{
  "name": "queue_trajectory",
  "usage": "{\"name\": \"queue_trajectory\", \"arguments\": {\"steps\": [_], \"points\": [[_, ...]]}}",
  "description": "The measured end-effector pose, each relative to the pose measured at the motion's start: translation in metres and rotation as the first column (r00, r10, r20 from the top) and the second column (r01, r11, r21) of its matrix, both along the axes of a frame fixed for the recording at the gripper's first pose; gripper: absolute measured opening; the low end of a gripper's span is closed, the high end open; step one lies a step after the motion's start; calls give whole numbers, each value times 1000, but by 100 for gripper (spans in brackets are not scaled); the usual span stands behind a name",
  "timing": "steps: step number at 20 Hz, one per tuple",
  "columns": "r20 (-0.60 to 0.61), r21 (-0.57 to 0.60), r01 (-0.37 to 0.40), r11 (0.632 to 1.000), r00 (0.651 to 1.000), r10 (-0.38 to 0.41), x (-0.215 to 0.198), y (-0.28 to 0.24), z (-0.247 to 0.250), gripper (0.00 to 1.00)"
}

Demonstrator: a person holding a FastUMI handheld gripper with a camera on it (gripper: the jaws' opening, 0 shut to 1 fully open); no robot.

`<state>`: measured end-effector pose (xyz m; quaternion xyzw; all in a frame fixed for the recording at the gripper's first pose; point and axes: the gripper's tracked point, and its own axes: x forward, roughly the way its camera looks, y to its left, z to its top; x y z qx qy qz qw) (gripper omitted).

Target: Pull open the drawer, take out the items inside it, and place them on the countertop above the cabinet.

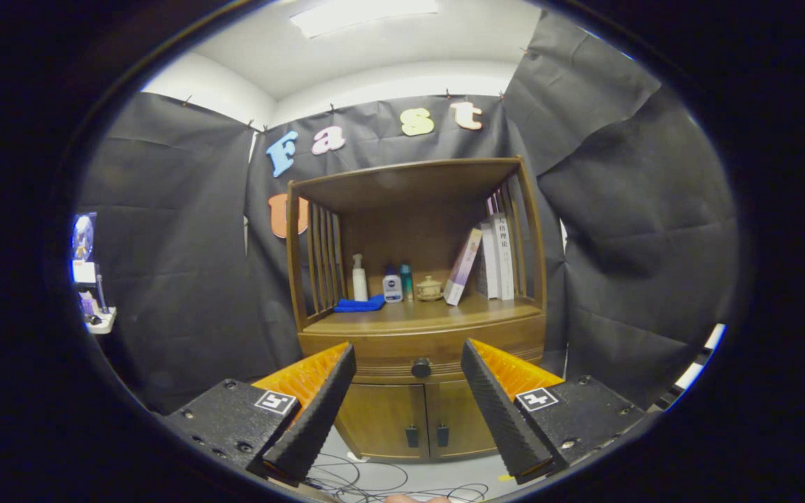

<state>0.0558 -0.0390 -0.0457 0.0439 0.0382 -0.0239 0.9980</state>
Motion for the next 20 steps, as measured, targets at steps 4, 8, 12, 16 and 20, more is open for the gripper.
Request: {"name": "queue_trajectory", "arguments": {"steps": [4,8,12,16,20], "points": [[-17,-7,4,1000,1000,-4,27,-2,-12,99],[-38,-9,-4,1000,999,4,62,0,-31,99],[-66,-31,-12,999,998,10,111,-1,-58,99],[-112,-78,-16,997,994,7,166,-8,-92,96],[-157,-130,17,991,987,-37,213,-28,-131,85]]}}
